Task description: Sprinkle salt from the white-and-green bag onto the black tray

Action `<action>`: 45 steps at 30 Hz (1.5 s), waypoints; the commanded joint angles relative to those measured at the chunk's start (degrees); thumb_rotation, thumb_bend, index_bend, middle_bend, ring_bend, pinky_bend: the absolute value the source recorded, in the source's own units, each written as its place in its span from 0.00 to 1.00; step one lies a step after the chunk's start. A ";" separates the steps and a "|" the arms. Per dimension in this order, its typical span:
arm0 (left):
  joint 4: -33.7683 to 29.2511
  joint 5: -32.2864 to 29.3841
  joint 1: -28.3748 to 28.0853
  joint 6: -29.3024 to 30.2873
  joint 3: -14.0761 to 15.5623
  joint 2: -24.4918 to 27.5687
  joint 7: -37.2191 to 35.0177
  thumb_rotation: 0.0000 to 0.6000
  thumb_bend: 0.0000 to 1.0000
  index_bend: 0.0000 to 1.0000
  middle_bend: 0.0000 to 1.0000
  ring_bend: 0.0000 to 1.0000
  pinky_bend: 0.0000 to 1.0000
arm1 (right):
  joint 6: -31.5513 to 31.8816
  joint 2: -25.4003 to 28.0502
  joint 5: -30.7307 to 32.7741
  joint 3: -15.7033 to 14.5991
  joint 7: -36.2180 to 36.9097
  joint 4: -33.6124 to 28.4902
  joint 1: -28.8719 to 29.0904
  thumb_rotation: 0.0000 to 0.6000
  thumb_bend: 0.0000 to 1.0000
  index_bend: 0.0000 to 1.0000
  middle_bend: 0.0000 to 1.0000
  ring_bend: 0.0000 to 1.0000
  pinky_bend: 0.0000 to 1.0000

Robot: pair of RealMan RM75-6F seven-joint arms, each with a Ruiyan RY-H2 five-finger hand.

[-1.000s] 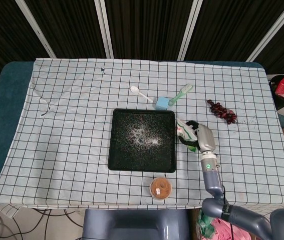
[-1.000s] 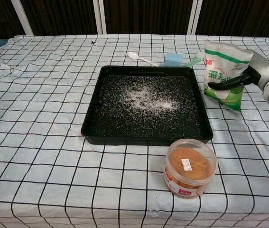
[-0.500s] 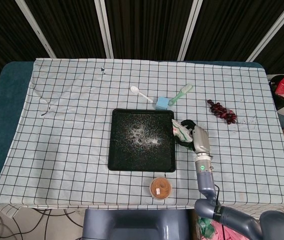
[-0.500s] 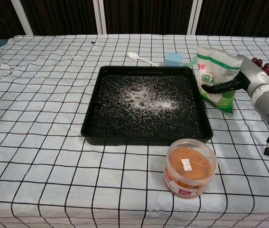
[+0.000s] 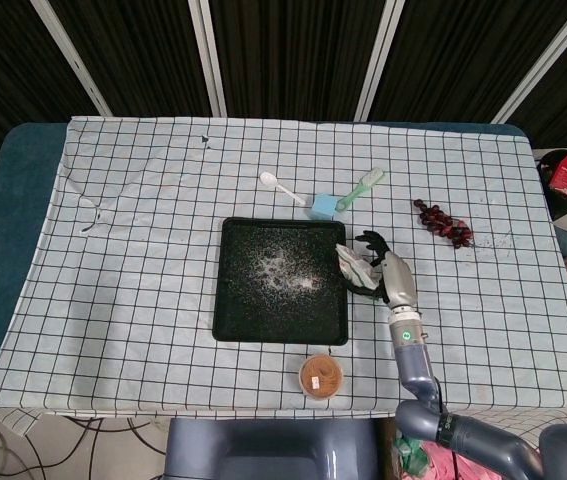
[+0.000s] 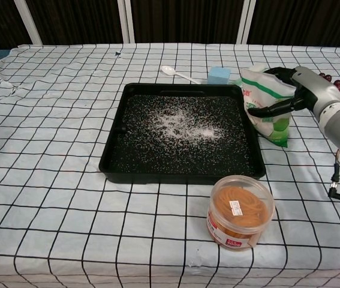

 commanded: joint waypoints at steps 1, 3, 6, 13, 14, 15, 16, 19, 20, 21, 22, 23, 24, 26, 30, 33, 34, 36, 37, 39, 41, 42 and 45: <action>0.05 -0.05 -0.01 -0.04 0.00 -0.01 0.01 1.00 0.62 0.22 0.05 0.00 0.00 | 0.29 1.13 -0.09 0.12 -0.27 -1.36 -0.65 1.00 0.12 0.23 0.12 0.21 0.37; 0.08 -0.05 -0.01 -0.07 0.02 -0.01 0.02 1.00 0.62 0.22 0.05 0.00 0.00 | 0.54 2.21 -0.22 0.02 -0.52 -2.98 -1.30 1.00 0.12 0.23 0.12 0.21 0.37; 0.07 0.01 0.00 -0.05 0.04 -0.03 0.05 1.00 0.62 0.22 0.05 0.00 0.00 | 1.18 3.79 -0.49 -0.16 -0.99 -5.31 -2.29 1.00 0.12 0.22 0.12 0.21 0.37; 0.15 0.04 0.00 0.01 0.05 -0.13 0.27 1.00 0.62 0.22 0.05 0.00 0.00 | 4.16 10.46 -2.53 -1.24 -1.54 -15.42 -6.28 1.00 0.12 0.22 0.12 0.21 0.37; 0.13 0.02 0.00 0.02 0.04 -0.15 0.28 1.00 0.62 0.22 0.05 0.00 0.00 | 4.47 11.99 -2.71 -1.38 -1.78 -17.63 -6.96 1.00 0.12 0.22 0.12 0.21 0.37; 0.11 0.03 0.00 0.01 0.04 -0.15 0.30 1.00 0.62 0.22 0.05 0.00 0.00 | 4.62 13.17 -2.90 -1.57 -1.98 -19.23 -7.45 1.00 0.12 0.22 0.12 0.21 0.37; 0.12 0.05 0.00 0.02 0.05 -0.16 0.34 1.00 0.62 0.22 0.05 0.00 0.00 | 4.69 14.40 -2.98 -1.79 -2.36 -20.72 -7.91 1.00 0.12 0.22 0.12 0.21 0.37; 0.15 0.04 0.00 0.03 0.04 -0.17 0.33 1.00 0.62 0.22 0.05 0.00 0.00 | 4.82 17.92 -3.17 -2.42 -3.67 -24.62 -9.11 1.00 0.12 0.23 0.13 0.22 0.37; 0.16 0.04 0.01 0.04 0.04 -0.18 0.34 1.00 0.62 0.22 0.05 0.00 0.00 | 5.04 19.20 -3.40 -2.65 -4.03 -25.88 -9.59 1.00 0.12 0.23 0.13 0.22 0.36; 0.16 0.04 0.01 0.06 0.03 -0.18 0.35 1.00 0.62 0.22 0.05 0.00 0.00 | 5.53 20.88 -3.77 -3.00 -4.87 -27.04 -10.24 1.00 0.12 0.23 0.13 0.22 0.36; 0.15 0.02 0.00 0.05 0.02 -0.19 0.37 1.00 0.62 0.22 0.05 0.00 0.00 | 5.76 22.51 -4.10 -3.42 -5.51 -28.39 -10.84 1.00 0.12 0.23 0.13 0.22 0.36; 0.12 0.02 0.01 0.07 0.01 -0.20 0.39 1.00 0.62 0.22 0.05 0.00 0.00 | 6.21 24.48 -4.69 -3.93 -6.48 -29.64 -11.53 1.00 0.12 0.23 0.14 0.22 0.36; 0.12 0.05 0.01 0.14 -0.01 -0.20 0.39 1.00 0.62 0.22 0.05 0.00 0.00 | 6.75 26.05 -5.57 -4.57 -7.84 -30.06 -12.05 1.00 0.12 0.23 0.14 0.22 0.36; 0.10 0.13 0.01 0.24 -0.06 -0.18 0.31 1.00 0.62 0.22 0.05 0.00 0.00 | 7.31 29.70 -8.26 -6.83 -11.17 -30.59 -13.14 1.00 0.12 0.23 0.14 0.22 0.36; 0.05 0.17 0.02 0.34 -0.10 -0.13 0.28 1.00 0.62 0.22 0.05 0.00 0.00 | 9.84 34.78 -12.47 -10.91 -17.98 -30.70 -15.60 1.00 0.12 0.23 0.14 0.22 0.36; 0.10 0.50 0.04 0.59 -0.07 -0.19 0.53 1.00 0.62 0.22 0.05 0.00 0.00 | 14.78 35.92 -16.51 -13.55 -22.64 -28.56 -18.34 1.00 0.12 0.22 0.13 0.21 0.35; 0.07 0.58 0.05 0.64 -0.04 -0.21 0.61 1.00 0.62 0.22 0.04 0.00 0.00 | 16.86 35.61 -17.61 -14.28 -23.84 -27.58 -19.48 1.00 0.12 0.22 0.13 0.21 0.35; 0.04 0.66 0.07 0.68 0.01 -0.23 0.69 1.00 0.62 0.22 0.04 0.00 0.00 | 19.42 34.81 -18.61 -14.91 -24.99 -26.31 -20.85 1.00 0.12 0.22 0.13 0.21 0.35; -0.01 0.74 0.08 0.73 0.03 -0.25 0.76 1.00 0.62 0.22 0.05 0.00 0.00 | 21.08 34.10 -19.44 -15.33 -25.40 -25.26 -21.73 1.00 0.12 0.22 0.13 0.21 0.35; -0.07 0.90 0.08 0.80 0.08 -0.26 0.85 1.00 0.62 0.22 0.04 0.00 0.00 | 23.33 33.02 -20.97 -15.99 -25.41 -23.30 -22.92 1.00 0.12 0.22 0.13 0.21 0.35; -0.13 1.09 0.06 0.79 0.18 -0.25 0.96 1.00 0.62 0.22 0.04 0.00 0.00 | 25.08 32.16 -22.37 -16.49 -25.28 -21.22 -23.82 1.00 0.12 0.21 0.13 0.21 0.35; -0.15 1.14 0.06 0.74 0.23 -0.24 1.00 1.00 0.62 0.22 0.04 0.00 0.00 | 25.75 31.87 -22.86 -16.63 -25.26 -20.37 -24.15 1.00 0.12 0.21 0.13 0.21 0.35; -0.18 1.17 0.01 0.52 0.36 -0.25 1.15 1.00 0.62 0.22 0.04 0.00 0.00 | 27.75 30.98 -24.31 -16.77 -24.29 -17.76 -25.08 1.00 0.12 0.21 0.13 0.21 0.35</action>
